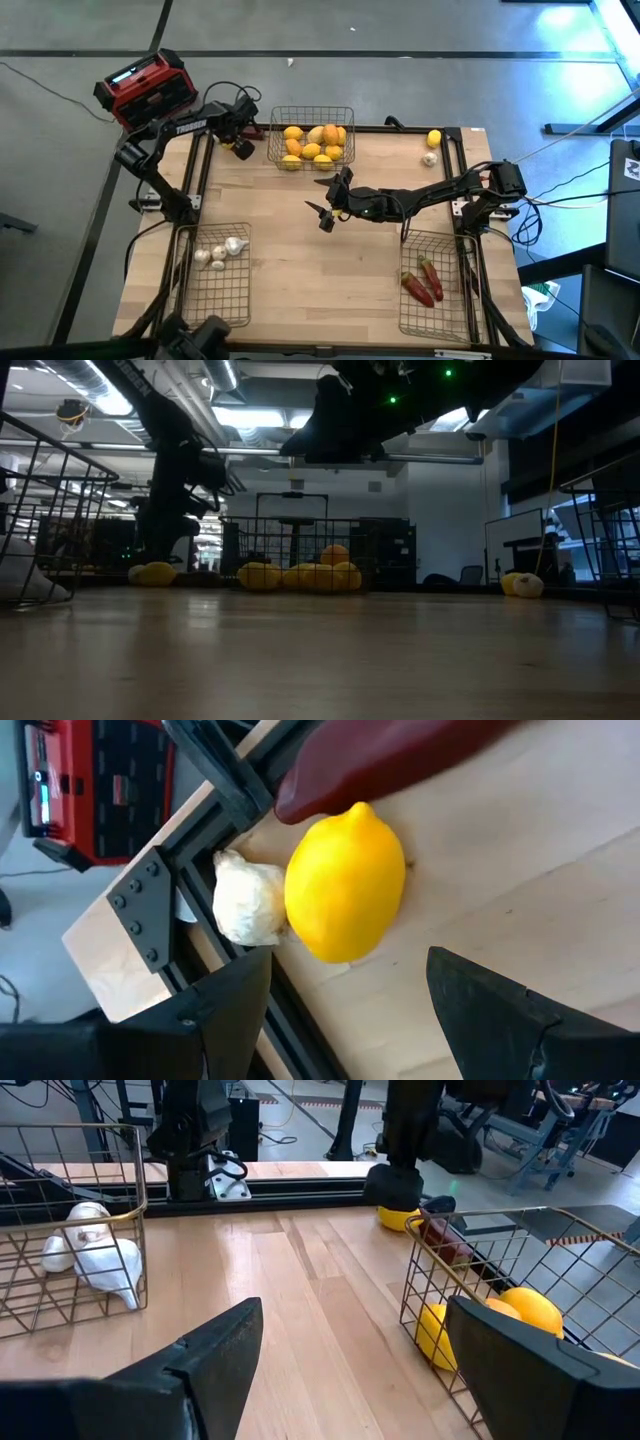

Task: Sort produce into baskets
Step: Put the lemon into the top wire basket

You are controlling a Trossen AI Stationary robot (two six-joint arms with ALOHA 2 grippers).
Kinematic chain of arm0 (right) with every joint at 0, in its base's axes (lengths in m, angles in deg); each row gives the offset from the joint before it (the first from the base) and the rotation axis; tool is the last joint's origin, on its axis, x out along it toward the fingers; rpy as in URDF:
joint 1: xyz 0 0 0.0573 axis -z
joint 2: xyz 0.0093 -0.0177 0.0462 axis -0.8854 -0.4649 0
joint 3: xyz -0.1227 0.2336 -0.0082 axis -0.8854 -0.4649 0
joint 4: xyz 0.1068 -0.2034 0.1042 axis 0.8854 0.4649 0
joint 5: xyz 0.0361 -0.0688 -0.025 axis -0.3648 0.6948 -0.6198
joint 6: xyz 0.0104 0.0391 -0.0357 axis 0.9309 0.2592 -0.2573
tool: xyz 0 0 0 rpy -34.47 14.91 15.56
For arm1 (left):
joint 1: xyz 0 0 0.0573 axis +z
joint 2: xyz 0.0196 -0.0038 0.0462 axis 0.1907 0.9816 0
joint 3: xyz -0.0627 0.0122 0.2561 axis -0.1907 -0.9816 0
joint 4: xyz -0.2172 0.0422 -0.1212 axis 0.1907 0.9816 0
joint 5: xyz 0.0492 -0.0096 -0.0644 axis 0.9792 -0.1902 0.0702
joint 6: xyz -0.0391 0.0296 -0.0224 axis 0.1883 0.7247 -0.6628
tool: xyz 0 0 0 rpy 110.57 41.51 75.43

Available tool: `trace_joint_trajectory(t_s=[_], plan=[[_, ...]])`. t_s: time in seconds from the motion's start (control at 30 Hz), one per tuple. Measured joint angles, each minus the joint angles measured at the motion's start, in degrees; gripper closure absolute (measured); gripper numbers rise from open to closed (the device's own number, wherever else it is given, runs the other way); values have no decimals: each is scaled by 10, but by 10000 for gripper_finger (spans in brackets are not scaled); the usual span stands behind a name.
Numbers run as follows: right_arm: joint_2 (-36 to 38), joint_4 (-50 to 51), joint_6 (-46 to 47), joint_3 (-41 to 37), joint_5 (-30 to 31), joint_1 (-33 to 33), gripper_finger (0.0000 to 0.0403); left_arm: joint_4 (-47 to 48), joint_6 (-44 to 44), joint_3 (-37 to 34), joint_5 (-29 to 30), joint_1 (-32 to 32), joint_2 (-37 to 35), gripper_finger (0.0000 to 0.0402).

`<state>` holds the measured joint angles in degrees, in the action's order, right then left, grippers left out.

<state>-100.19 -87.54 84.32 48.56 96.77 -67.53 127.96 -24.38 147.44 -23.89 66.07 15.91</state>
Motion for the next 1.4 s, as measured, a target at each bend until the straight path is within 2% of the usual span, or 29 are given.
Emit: trace_joint_trajectory(t_s=[0.2, 0.4, 0.97, 1.4], plan=[[0, 3, 0, 0, 0, 0, 93, -41, -10, -44, 38, -23, -23, 137], [-2, 6, 4, 0, 0, 0, 93, -75, -17, -65, 42, -28, -36, 137], [-2, -3, 4, 0, 0, 0, 93, -148, 9, -66, 47, -18, 15, 137], [-2, -2, 4, 0, 0, 0, 93, -163, 35, -66, 59, -10, 52, 139]])
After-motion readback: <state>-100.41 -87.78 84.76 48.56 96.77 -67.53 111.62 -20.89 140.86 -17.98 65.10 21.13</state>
